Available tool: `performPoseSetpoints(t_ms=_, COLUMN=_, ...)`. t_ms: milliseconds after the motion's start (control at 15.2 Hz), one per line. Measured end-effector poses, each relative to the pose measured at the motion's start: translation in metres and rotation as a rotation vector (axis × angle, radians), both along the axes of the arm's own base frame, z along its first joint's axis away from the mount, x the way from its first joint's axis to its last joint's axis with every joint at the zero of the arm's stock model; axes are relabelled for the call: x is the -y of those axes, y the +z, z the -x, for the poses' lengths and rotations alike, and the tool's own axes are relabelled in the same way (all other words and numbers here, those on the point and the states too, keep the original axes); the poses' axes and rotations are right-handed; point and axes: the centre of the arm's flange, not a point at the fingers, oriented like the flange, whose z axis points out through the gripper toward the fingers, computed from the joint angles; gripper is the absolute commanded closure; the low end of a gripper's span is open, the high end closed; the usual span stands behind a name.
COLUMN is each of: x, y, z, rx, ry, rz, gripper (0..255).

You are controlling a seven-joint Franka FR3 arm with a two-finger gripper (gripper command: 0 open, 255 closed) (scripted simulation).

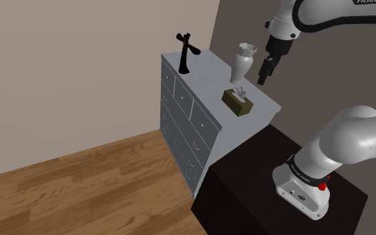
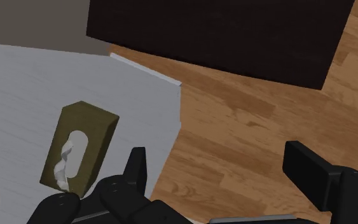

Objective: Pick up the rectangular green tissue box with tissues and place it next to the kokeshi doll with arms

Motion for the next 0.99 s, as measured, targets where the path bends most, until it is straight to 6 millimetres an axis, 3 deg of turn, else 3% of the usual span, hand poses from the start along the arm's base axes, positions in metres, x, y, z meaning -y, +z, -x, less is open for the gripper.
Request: performPoseSetpoints(t_ms=990, x=0.084, y=-0.130, z=-0.084, rx=0.041, ry=0.328, rz=0.181, gripper=0)
